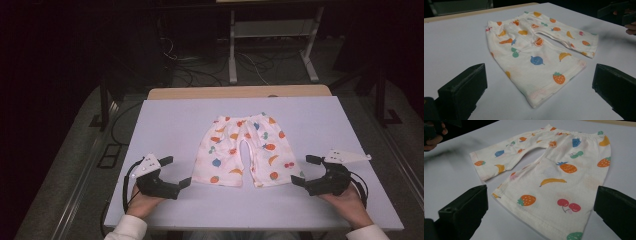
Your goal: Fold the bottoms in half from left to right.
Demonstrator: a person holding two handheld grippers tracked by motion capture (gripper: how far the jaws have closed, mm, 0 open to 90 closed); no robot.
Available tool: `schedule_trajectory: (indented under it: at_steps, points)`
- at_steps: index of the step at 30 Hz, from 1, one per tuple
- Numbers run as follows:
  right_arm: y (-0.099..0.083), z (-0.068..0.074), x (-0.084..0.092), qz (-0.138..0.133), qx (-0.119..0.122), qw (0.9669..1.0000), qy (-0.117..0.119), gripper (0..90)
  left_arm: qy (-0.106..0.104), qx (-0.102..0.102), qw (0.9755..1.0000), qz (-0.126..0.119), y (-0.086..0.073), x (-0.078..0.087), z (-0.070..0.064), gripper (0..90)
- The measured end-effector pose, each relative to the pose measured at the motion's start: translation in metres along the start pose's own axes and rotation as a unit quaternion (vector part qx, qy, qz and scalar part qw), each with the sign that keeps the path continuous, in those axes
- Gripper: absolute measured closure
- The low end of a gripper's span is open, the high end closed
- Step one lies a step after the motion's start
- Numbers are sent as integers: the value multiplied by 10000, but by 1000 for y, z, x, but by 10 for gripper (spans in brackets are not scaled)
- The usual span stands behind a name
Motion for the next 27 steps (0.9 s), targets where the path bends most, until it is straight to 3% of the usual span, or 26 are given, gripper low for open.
schedule_trajectory:
  at_steps: [27]
  points:
    - [5, 5, 4, -103, 107, 9998, -130, 0, -86, -48, 9999, 34, 0, -2, -4, 0]
Point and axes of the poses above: each handheld gripper's, and its own axes: x roughly backward along the jaws, y roughly out of its top, z roughly to its left, the point moved 2 cm from there along -x, roughly forward along the jaws, and after that the axes turned 1 degree about x, right-handed, at the moved point
